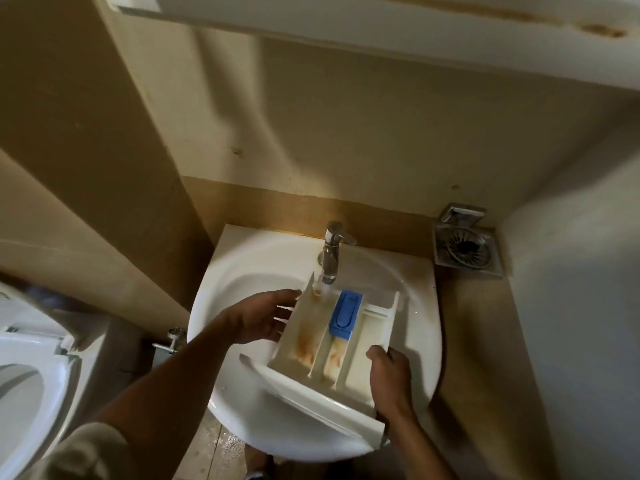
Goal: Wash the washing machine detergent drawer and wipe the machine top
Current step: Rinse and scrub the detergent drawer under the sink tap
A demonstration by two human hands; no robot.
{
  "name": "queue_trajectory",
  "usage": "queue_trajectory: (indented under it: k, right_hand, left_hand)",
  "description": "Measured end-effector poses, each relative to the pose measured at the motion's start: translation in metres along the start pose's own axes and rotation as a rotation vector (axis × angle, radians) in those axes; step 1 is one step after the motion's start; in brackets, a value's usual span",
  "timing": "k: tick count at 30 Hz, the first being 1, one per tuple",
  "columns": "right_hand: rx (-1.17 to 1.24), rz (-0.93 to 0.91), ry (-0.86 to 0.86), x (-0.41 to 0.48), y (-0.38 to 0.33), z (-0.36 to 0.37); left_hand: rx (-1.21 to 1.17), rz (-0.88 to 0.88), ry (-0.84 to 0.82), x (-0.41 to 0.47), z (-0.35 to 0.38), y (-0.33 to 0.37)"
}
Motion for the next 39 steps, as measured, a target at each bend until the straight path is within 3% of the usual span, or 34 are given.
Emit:
queue_trajectory:
  k: [7,11,14,18,23,26,33,35,39]
  right_hand:
    - [0.398,0.164,0.307,-0.019,0.018,0.010]
    - [0.597,0.090,0.219,-0.019,-0.002,0.043]
    - [0.713,0.138,0.125,-0.026,-0.011,0.057]
    - [0.834,0.183,0.171,-0.018,-0.002,0.046]
    - [0.868,0.220,0.055,-0.029,0.005,0.058]
    - [0.858,0.244,0.095,-0.030,0.016,0.045]
    - [0.608,0.305,-0.105,-0.037,0.016,0.020]
    - [0.594,0.333,-0.207,-0.036,0.013,0.014]
    - [0.489,0.342,-0.420,-0.032,0.005,-0.003]
  left_hand:
    - [-0.060,0.083,0.068,-0.002,-0.012,-0.005]
    - [-0.173,0.206,0.141,0.002,-0.003,-0.002]
    - [-0.218,0.281,0.138,-0.002,0.008,0.002]
    - [-0.138,0.404,0.009,-0.009,0.025,-0.004]
    - [-0.154,0.475,0.141,-0.010,0.024,-0.011]
    - [-0.123,0.460,0.228,-0.009,0.016,-0.014]
    - [-0.019,0.389,0.353,-0.026,0.004,0.002]
    - [0.023,0.326,0.341,-0.032,-0.009,0.006]
    - [0.037,0.190,0.118,-0.056,-0.011,0.020]
Point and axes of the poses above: each hand's wrist, its own x-axis towards the middle knuckle, its own z-axis out of the palm, y = z × x, the point moved 1 cm from there along x, towards the middle knuckle, and after that the axes turned 8 degrees about -x, right-handed, at the moved point
